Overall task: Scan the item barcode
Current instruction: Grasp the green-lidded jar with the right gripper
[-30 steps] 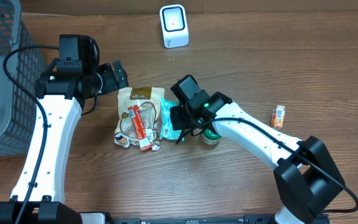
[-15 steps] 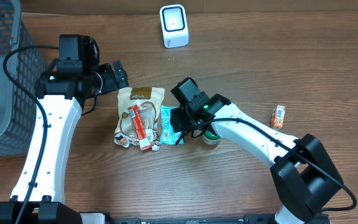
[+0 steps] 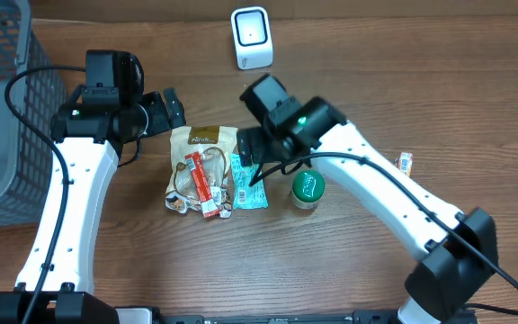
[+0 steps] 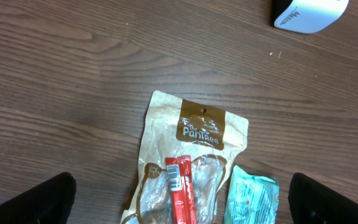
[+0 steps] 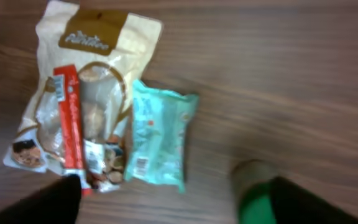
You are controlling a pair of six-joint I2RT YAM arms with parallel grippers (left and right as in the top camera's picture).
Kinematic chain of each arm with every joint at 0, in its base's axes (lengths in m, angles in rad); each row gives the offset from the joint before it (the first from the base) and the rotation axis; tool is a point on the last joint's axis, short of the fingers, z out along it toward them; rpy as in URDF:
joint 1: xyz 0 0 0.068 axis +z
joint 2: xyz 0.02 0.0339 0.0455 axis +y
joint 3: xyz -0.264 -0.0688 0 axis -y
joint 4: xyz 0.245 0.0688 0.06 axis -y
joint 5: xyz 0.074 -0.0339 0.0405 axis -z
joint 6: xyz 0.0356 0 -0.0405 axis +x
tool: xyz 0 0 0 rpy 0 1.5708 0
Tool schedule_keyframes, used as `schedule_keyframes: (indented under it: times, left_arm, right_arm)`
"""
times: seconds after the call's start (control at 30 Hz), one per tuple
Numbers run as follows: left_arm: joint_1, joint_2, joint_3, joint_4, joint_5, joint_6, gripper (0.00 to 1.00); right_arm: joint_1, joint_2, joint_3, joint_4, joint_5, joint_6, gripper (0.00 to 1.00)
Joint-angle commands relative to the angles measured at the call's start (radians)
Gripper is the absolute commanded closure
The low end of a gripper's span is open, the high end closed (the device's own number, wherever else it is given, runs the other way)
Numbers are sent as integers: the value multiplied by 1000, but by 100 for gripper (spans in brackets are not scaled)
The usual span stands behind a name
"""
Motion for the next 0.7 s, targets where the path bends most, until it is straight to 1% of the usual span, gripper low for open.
schedule_keyframes:
  times: [0.0, 0.1, 0.3, 0.43, 0.67]
  left_arm:
    - [3, -6, 8, 2, -3, 27, 0]
    - [3, -6, 8, 2, -2, 27, 0]
    - [3, -6, 8, 2, -2, 27, 0]
    - [3, -6, 8, 2, -2, 27, 0]
    - [3, -6, 8, 2, -3, 27, 0]
  right_arm:
    - [-10, -14, 42, -98, 90, 37, 0]
    - [-30, -12, 29, -153, 90, 102, 0]
    - [-68, -12, -43, -175, 89, 153, 0]
    - [-68, -12, -118, -159, 89, 161, 0]
    - [-68, -12, -274, -64, 77, 160, 0]
